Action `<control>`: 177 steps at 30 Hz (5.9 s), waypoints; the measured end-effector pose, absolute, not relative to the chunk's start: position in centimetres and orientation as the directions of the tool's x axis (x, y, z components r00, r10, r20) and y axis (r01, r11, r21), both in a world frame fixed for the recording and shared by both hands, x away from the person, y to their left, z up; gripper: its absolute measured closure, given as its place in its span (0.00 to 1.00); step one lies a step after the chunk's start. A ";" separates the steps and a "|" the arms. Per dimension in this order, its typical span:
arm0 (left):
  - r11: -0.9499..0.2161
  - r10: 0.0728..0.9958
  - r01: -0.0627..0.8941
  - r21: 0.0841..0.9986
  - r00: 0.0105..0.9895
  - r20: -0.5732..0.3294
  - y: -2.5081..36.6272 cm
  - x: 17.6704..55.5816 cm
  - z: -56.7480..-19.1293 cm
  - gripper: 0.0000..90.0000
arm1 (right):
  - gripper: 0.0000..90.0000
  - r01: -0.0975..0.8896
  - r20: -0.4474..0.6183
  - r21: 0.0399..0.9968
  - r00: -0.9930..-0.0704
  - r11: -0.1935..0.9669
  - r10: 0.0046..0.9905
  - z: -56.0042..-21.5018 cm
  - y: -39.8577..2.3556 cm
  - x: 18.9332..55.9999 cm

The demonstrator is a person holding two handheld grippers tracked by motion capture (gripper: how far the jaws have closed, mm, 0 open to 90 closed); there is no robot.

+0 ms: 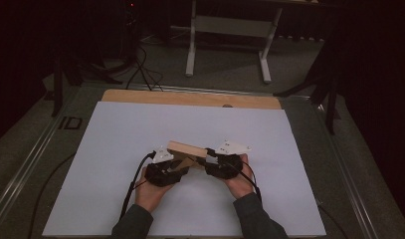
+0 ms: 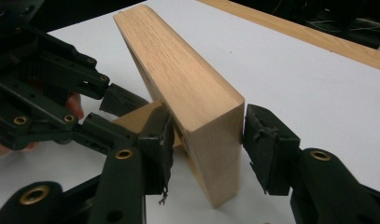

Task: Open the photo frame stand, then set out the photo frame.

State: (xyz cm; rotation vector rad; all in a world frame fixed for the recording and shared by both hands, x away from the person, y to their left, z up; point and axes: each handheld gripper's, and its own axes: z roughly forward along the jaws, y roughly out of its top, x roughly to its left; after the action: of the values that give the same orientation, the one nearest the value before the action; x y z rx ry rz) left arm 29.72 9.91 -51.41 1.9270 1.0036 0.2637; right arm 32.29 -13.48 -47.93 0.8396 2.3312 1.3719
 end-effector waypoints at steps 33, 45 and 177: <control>-0.257 0.725 0.496 0.830 0.666 -0.173 10.9 27.8 -50.7 0.63 | 0.54 0.285 -0.035 0.855 -0.801 0.433 0.597 -48.4 -13.2 29.8; -0.269 0.724 0.482 0.834 0.672 -0.155 10.8 27.5 -50.4 0.62 | 0.50 0.275 -0.040 0.858 -0.807 0.434 0.589 -48.2 -13.5 29.7; -0.312 0.766 0.439 0.843 0.641 -0.051 10.0 27.5 -49.1 0.95 | 1.00 0.386 0.133 0.876 -0.769 0.288 0.625 -49.5 -14.3 32.7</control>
State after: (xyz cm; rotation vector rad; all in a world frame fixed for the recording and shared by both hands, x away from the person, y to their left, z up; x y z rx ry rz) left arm 27.46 9.96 -49.12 1.9544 0.9457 0.4546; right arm 32.74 -14.27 -49.53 0.9311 2.3215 1.4757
